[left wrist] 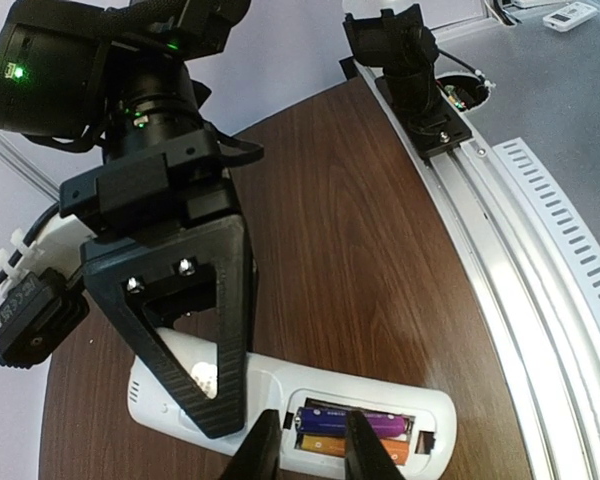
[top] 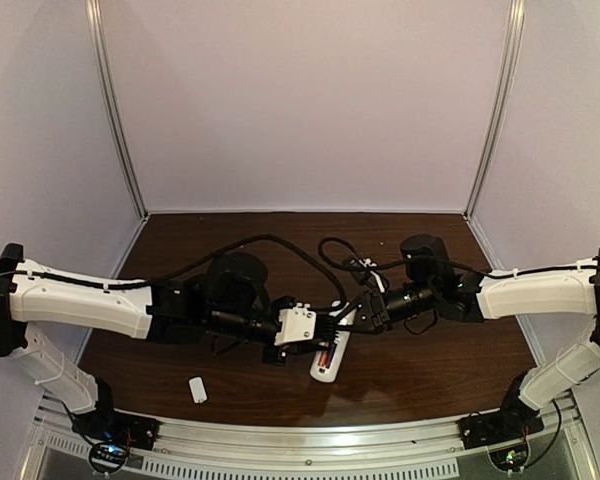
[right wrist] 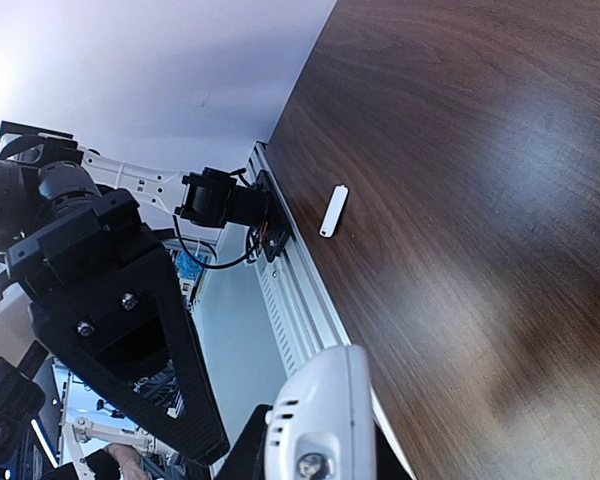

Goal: Load the batteries into the remote control
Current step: Load the battery into the battery compartment.

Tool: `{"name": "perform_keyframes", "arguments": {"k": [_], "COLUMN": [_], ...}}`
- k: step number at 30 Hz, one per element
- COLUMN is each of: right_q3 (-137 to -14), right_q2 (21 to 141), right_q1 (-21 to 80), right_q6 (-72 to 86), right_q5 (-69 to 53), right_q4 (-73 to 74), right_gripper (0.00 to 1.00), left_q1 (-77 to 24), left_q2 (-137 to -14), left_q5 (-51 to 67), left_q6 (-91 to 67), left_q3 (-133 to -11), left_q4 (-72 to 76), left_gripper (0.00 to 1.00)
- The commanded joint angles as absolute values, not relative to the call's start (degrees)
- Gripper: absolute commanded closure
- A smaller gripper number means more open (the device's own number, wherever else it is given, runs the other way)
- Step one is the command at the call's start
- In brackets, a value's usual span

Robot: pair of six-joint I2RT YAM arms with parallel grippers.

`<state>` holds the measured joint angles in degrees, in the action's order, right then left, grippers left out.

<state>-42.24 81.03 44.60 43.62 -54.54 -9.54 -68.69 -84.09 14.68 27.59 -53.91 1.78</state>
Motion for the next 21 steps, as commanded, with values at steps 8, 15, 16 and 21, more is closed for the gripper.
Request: {"name": "perform_keyframes", "arguments": {"k": [8, 15, 16, 21], "right_q3": [-45.0, -45.6, -45.7, -45.9], "right_q2": [82.0, 82.2, 82.2, 82.2], "right_q1": [45.8, 46.0, 46.0, 46.1], "right_q6": [41.9, 41.0, 41.0, 40.9], "right_q5": [-54.6, -54.7, -54.7, -54.8], "right_q4": [-9.5, -8.4, -8.3, -8.5], "right_gripper": [1.00, 1.00, 1.00, 1.00], "left_q1": [-68.9, -68.9, -68.8, -68.9], "left_q2": [-86.3, -87.5, -87.7, -88.3], "left_q5": [14.5, 14.3, 14.3, 14.7], "left_q6": [29.0, 29.0, 29.0, 28.9], "left_q3": [-56.3, -56.8, -56.9, -56.9], "left_q4": [1.1, 0.3, 0.3, -1.7], "left_gripper": [0.81, 0.83, 0.83, 0.86]}}
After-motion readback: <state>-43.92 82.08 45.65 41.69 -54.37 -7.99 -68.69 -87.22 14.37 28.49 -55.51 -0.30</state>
